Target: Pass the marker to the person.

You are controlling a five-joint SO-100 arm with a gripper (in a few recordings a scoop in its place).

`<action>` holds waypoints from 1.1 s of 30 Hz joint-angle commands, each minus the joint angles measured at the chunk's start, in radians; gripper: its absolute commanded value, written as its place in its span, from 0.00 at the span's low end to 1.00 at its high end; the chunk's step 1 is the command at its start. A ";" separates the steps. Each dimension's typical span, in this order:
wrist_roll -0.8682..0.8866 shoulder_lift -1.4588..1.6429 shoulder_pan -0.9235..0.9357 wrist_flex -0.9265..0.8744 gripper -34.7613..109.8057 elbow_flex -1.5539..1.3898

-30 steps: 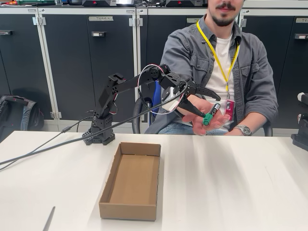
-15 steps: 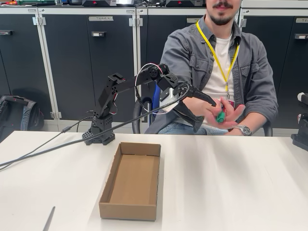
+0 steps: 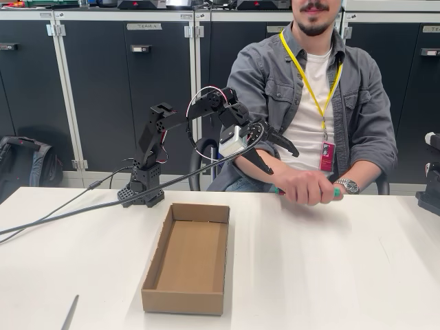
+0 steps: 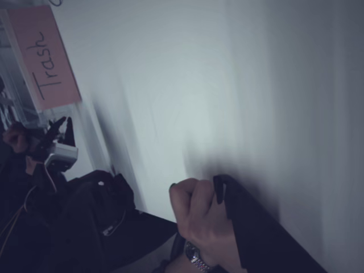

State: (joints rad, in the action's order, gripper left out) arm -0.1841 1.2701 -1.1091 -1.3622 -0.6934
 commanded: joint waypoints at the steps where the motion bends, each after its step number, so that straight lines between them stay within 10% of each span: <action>1: -0.018 0.092 0.005 -0.005 0.55 0.006; 33: -0.074 0.140 0.048 -0.043 0.55 -0.034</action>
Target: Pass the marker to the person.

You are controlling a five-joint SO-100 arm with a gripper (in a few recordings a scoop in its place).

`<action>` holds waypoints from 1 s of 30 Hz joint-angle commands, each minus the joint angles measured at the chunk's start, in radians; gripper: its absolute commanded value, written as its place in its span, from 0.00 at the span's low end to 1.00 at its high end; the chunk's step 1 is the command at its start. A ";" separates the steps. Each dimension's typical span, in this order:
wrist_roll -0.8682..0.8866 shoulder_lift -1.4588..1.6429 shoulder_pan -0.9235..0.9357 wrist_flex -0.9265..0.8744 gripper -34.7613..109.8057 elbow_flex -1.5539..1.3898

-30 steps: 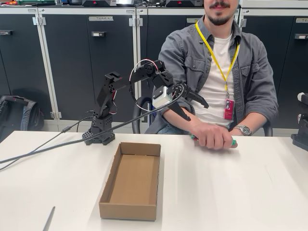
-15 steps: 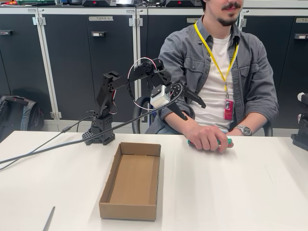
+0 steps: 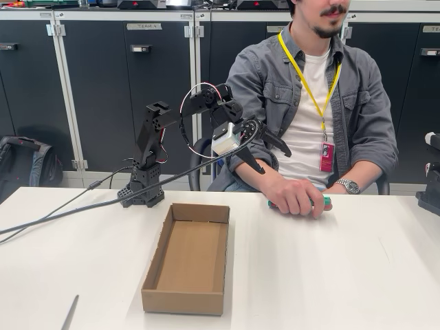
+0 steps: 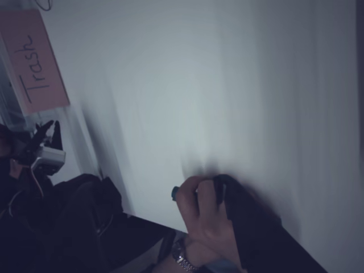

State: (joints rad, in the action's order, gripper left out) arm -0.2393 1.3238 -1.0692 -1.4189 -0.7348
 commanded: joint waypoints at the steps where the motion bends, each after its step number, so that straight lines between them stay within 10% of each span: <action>1: -0.026 0.089 0.011 0.014 0.54 0.006; 30: -0.017 0.187 0.017 -0.071 0.55 -0.092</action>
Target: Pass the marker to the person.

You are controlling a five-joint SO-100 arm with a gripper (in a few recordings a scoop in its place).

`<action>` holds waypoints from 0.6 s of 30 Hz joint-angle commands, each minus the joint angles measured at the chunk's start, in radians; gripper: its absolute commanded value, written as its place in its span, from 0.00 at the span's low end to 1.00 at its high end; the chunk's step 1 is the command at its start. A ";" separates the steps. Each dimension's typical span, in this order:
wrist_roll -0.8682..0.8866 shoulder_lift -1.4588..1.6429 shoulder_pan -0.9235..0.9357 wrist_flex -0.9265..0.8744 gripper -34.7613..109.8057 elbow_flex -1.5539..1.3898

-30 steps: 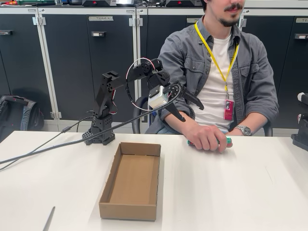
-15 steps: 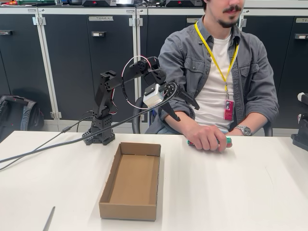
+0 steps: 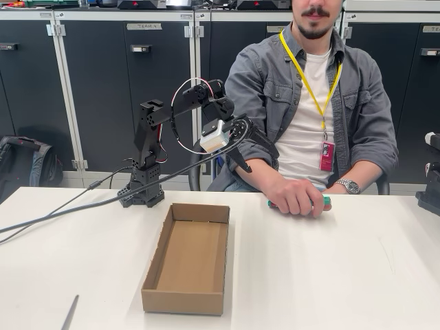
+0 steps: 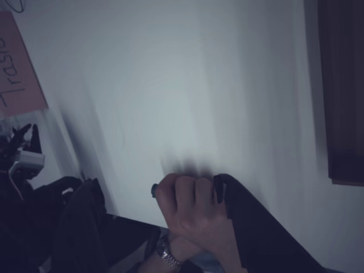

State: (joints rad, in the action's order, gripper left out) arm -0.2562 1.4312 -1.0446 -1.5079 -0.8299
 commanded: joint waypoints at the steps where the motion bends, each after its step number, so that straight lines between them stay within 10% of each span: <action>1: 0.000 0.084 -0.006 0.023 0.55 -0.002; 18: -0.003 0.123 0.034 0.061 0.55 -0.058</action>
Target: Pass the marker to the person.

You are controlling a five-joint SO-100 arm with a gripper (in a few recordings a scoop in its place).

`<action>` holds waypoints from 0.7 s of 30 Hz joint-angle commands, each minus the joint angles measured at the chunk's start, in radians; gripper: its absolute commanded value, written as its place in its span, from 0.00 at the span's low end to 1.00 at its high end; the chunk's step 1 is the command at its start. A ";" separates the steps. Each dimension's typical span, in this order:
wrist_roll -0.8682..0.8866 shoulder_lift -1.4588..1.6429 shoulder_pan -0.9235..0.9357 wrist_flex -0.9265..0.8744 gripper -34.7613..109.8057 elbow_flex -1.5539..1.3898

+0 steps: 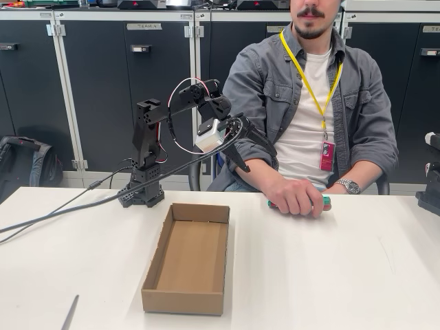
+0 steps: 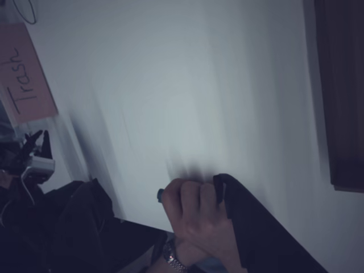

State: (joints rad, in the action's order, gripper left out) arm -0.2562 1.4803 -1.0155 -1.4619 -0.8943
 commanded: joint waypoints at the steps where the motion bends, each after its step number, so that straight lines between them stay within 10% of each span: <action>1: -0.003 0.074 0.006 0.015 0.55 0.006; 21: -0.023 0.086 0.020 0.011 0.55 0.008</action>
State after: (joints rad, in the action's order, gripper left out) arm -0.2608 1.4926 -0.9986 -1.4619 -0.8958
